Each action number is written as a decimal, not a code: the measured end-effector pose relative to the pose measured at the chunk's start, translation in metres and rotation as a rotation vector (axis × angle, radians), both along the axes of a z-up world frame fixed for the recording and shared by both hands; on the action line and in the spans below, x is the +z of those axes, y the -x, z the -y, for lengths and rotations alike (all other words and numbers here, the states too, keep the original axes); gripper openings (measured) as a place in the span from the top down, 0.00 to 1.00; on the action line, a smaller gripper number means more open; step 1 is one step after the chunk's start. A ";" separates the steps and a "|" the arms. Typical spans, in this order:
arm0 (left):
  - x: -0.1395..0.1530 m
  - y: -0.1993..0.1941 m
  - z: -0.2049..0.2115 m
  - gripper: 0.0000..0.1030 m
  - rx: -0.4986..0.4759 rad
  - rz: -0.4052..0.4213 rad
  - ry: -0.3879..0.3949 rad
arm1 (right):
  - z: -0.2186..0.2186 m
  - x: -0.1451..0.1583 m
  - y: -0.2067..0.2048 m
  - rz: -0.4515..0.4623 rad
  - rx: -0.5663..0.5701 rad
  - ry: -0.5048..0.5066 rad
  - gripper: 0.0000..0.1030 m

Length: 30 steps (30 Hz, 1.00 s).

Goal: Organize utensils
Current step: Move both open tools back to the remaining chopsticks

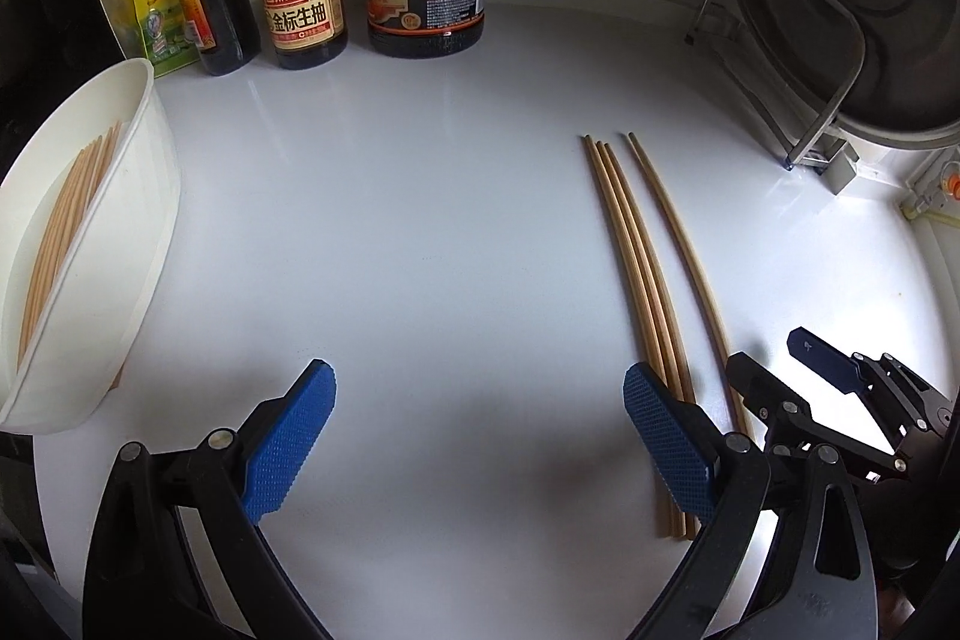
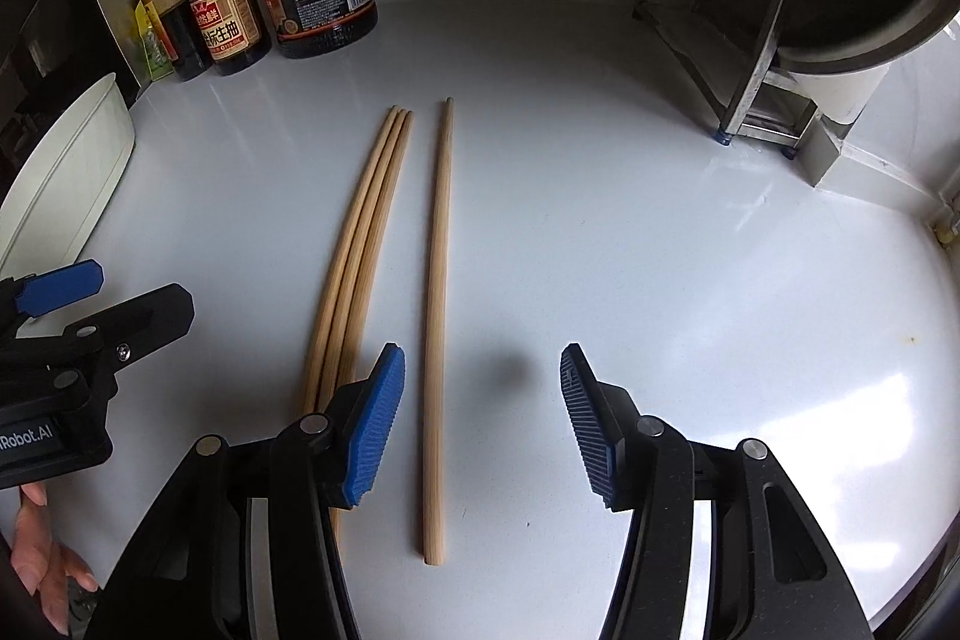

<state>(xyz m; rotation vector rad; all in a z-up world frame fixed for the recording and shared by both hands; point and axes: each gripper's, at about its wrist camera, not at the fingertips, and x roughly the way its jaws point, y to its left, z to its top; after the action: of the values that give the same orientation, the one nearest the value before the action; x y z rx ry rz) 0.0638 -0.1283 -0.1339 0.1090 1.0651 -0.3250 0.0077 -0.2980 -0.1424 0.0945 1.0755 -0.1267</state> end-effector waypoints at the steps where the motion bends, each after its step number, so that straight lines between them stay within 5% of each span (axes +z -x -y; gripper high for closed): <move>1: -0.001 -0.001 0.002 0.08 -0.001 -0.001 -0.005 | 0.000 -0.002 -0.001 0.000 0.003 0.002 0.49; 30: -0.033 -0.001 0.048 0.08 -0.050 -0.034 -0.039 | 0.030 -0.014 -0.002 0.030 0.011 0.019 0.49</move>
<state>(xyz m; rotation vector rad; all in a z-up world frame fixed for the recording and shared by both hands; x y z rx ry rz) 0.0650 -0.1764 -0.1672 0.1661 1.1036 -0.3523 0.0101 -0.3280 -0.1565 0.0738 1.0442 -0.1251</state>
